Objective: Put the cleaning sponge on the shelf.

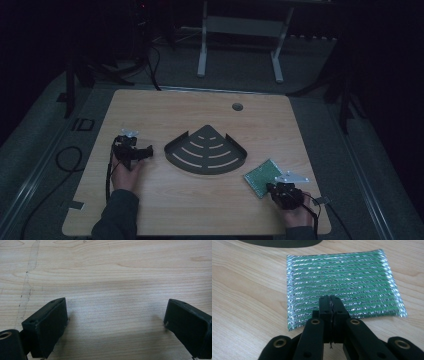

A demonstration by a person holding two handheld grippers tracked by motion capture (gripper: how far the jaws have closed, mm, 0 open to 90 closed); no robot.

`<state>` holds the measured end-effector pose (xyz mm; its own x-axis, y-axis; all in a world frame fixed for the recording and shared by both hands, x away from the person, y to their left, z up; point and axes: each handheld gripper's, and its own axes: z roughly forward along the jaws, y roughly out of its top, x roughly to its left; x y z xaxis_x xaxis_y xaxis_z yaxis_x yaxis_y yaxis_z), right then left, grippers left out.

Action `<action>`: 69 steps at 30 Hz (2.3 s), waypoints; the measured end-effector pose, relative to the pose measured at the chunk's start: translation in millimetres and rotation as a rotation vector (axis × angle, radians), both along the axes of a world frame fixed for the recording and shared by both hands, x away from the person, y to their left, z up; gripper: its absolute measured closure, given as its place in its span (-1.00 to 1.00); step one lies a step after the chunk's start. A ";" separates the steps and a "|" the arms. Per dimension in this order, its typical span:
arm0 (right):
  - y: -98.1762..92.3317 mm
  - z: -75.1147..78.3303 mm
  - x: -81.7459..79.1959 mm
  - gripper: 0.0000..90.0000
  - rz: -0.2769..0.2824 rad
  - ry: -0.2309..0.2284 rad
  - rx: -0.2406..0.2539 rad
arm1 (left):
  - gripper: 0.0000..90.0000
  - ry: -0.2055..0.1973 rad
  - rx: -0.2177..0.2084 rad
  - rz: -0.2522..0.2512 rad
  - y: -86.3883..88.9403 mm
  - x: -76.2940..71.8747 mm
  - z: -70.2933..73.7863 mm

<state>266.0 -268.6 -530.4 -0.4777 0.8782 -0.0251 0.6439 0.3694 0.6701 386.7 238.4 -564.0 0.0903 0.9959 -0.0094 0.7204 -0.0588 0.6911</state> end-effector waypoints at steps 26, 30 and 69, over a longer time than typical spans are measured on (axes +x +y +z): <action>-21.2 2.8 14.9 0.98 -0.055 0.013 -0.049 | -0.88 0.000 0.000 0.001 -0.2 0.0 0.0; -19.6 4.3 16.7 0.98 -0.045 0.015 -0.059 | -0.88 0.000 0.000 0.001 -0.2 0.0 0.0; -11.3 29.2 70.7 0.75 0.132 0.285 -0.137 | -0.88 0.000 0.000 0.001 -0.2 0.0 0.0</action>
